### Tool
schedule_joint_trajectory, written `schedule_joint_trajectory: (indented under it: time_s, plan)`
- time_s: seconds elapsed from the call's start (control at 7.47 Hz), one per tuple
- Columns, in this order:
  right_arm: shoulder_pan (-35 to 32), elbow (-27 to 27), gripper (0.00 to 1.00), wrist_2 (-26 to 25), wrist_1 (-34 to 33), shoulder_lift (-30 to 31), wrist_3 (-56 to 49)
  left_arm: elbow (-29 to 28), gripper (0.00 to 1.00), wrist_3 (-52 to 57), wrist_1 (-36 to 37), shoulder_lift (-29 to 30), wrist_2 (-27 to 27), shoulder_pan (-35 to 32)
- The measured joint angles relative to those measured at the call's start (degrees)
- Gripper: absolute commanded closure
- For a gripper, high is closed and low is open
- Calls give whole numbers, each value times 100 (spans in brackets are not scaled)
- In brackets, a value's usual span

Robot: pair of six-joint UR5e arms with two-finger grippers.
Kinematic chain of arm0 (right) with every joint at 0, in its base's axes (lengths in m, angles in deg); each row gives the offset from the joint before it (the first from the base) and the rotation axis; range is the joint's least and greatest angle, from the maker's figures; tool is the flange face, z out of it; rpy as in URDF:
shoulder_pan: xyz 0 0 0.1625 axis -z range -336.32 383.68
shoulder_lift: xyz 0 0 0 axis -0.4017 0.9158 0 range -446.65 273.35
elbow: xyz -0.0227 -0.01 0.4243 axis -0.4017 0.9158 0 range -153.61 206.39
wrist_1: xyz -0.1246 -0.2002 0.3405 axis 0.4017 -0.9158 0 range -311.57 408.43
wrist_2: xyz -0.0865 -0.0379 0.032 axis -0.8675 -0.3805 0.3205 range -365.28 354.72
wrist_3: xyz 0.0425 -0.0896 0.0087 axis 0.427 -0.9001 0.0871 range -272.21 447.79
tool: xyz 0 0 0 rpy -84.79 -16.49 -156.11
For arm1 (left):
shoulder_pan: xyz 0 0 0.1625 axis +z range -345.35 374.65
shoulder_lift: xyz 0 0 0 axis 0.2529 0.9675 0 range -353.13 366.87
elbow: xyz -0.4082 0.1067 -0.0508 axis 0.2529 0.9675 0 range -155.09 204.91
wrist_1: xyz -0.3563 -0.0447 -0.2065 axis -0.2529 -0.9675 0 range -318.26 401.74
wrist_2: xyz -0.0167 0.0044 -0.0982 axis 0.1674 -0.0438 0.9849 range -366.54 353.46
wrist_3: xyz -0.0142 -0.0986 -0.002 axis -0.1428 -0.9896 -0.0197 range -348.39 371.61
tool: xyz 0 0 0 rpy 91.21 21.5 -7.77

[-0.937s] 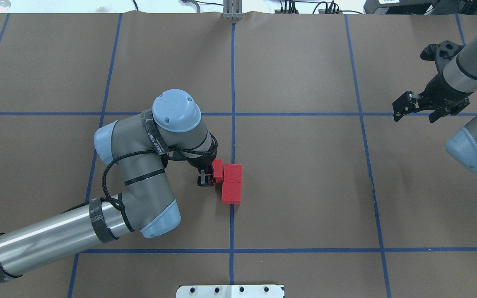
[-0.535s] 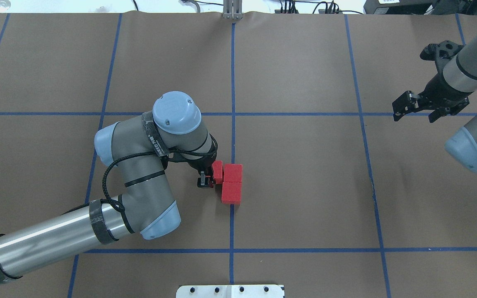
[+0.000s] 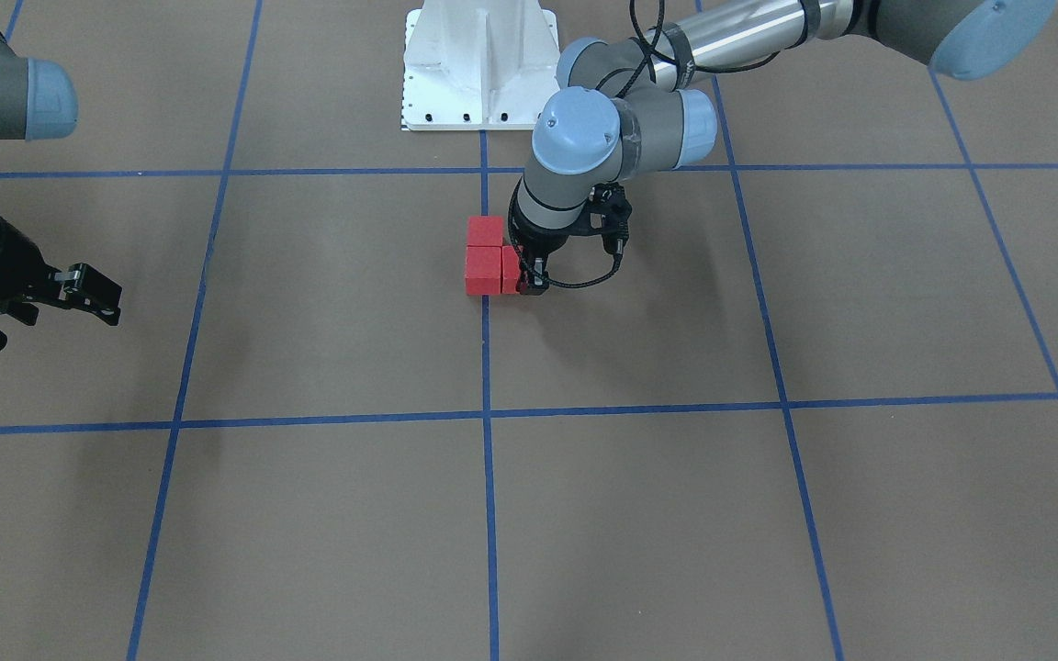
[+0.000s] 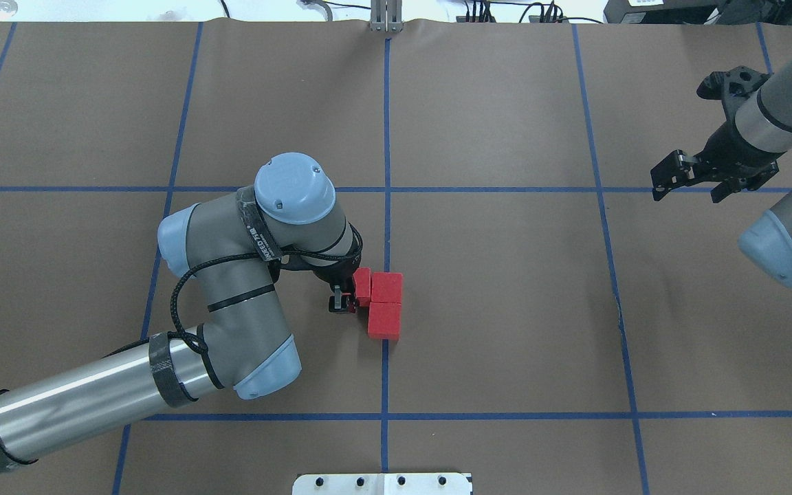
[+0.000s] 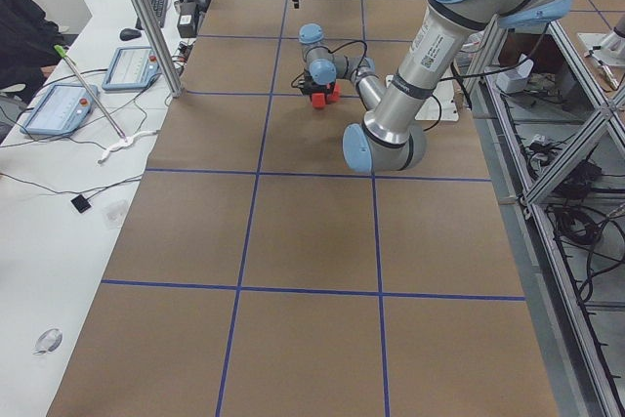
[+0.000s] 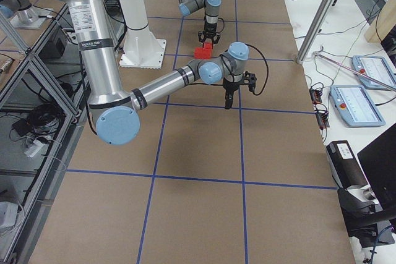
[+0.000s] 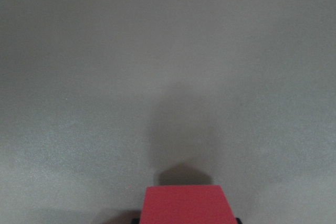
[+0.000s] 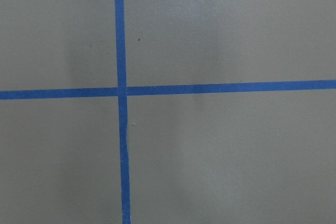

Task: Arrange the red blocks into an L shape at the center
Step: 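Lower the cube against the pair and open the left gripper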

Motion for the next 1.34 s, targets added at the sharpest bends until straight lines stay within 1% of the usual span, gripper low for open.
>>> schedule_joint_trajectory:
  time_s: [0.94, 1.07, 1.2, 1.34]
  plan:
    - [0, 7, 0, 0, 0, -9, 0, 10, 100, 41, -8, -8, 0, 39]
    - [0, 6, 0, 0, 0, -9, 0, 8, 95, 47, -9, -6, 0, 41]
    - [0, 6, 0, 0, 0, -9, 0, 5, 83, 50, -9, -7, 0, 41]
    - [0, 4, 0, 0, 0, -9, 0, 2, 37, 53, -11, -10, 2, 41]
